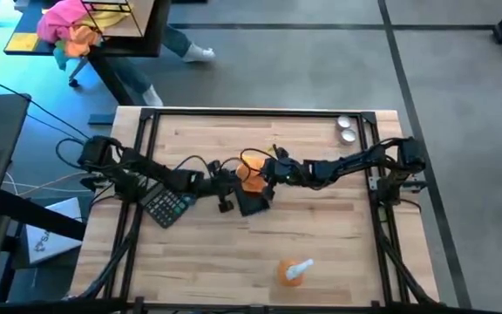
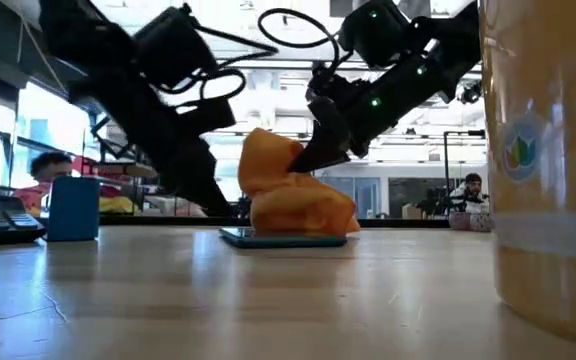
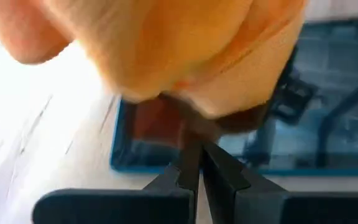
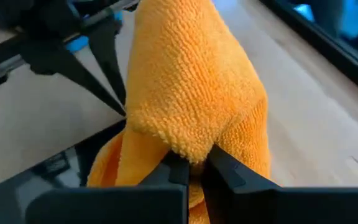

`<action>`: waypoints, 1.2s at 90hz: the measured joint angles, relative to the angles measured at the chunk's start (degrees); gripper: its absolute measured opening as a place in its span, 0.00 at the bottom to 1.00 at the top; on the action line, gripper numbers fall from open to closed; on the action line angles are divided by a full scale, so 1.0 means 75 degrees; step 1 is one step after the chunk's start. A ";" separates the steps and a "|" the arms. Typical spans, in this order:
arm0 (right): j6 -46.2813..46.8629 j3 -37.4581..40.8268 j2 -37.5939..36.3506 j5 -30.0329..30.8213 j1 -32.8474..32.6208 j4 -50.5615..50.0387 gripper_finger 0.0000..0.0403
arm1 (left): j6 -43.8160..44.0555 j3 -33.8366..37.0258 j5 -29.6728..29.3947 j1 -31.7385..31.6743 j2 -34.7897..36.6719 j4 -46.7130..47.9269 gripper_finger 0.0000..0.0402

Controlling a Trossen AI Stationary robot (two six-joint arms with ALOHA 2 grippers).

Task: Apply microfiber cloth
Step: Wipe the back of the blue phone with the orange microfiber cloth

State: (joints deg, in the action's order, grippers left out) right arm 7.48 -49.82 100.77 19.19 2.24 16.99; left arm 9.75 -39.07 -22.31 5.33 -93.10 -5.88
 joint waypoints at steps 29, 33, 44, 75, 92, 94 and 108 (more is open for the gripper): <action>-0.0013 -0.0003 0.1300 -0.0125 -0.0053 0.2546 0.00 | -0.0109 0.0014 -0.0321 0.1652 -0.0296 -0.1979 0.00; -0.0029 -0.0005 0.1473 -0.0403 -0.0009 0.2940 0.00 | -0.0192 0.0018 -0.0386 0.1660 -0.0587 -0.2219 0.00; 0.0170 -0.0076 0.1890 -0.0913 0.0123 0.3313 0.00 | -0.0196 0.0018 -0.0509 0.1550 -0.1366 -0.2440 0.00; -0.0999 -0.1150 0.2464 -0.2362 0.0316 0.1510 0.00 | -0.0036 -0.0003 0.0742 0.1265 -0.1574 -0.2407 0.00; -0.1377 -0.1221 0.2468 -0.2967 0.0369 0.1883 0.00 | 0.0126 -0.0012 0.0665 0.1185 -0.1492 -0.1854 0.00; -0.1378 -0.1223 0.2468 -0.3302 0.0325 0.2004 0.00 | 0.0135 -0.0009 0.0673 0.1185 -0.1492 -0.1854 0.00; -0.1657 -0.1468 0.2537 -0.3963 0.0138 0.1815 0.00 | 0.0121 -0.0003 0.0655 0.1182 -0.1501 -0.1924 0.00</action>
State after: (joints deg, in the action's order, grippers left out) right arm -4.95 -60.83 119.80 -10.53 3.27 30.60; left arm 10.65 -39.09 -17.40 14.20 -104.36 -20.31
